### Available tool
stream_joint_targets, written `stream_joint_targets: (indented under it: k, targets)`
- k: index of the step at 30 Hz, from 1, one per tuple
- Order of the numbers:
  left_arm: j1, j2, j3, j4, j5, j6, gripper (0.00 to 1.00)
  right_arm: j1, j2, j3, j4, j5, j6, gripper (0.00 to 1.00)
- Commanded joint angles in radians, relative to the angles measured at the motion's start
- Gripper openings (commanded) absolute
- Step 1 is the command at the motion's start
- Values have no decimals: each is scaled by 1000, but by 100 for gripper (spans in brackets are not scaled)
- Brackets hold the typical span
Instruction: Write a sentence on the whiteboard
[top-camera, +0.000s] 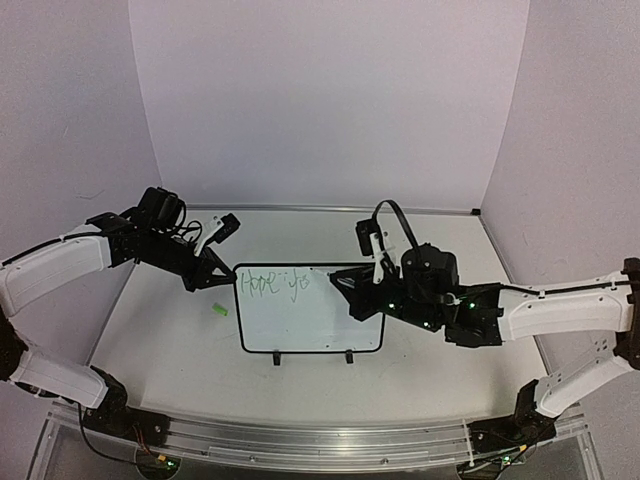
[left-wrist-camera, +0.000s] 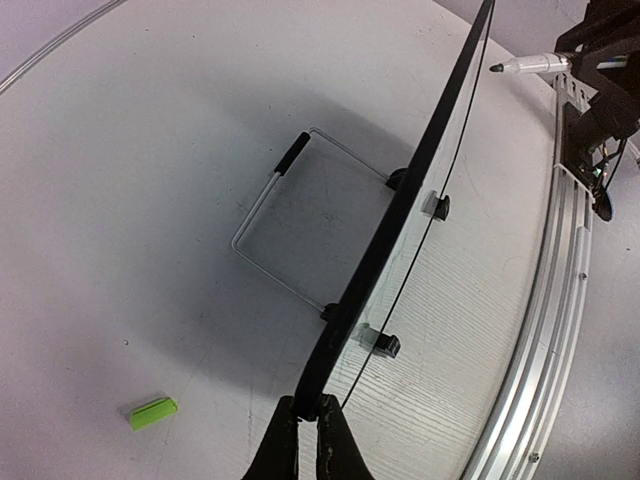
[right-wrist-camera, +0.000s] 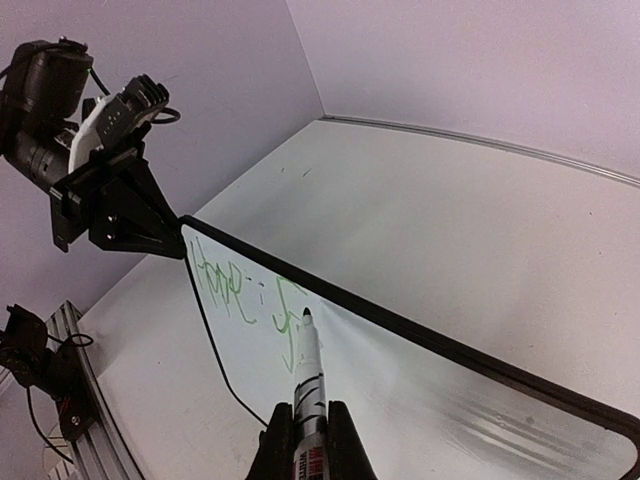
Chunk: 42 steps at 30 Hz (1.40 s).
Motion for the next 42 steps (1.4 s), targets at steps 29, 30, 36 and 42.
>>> stream_joint_targets:
  k: [29, 30, 36, 42]
  targets:
    - [-7, -3, 14, -14, -43, 27, 0, -3, 24, 6, -16, 85, 22, 0]
    - [-7, -3, 14, -14, -43, 27, 0, -2, 26, 2, -17, 81, 26, 0]
    - [-7, -4, 14, -14, -43, 26, 0, -3, 44, -21, -29, 38, 64, 0]
    - [-7, -4, 15, -14, -43, 26, 0, 0, 70, -34, -30, -4, 92, 0]
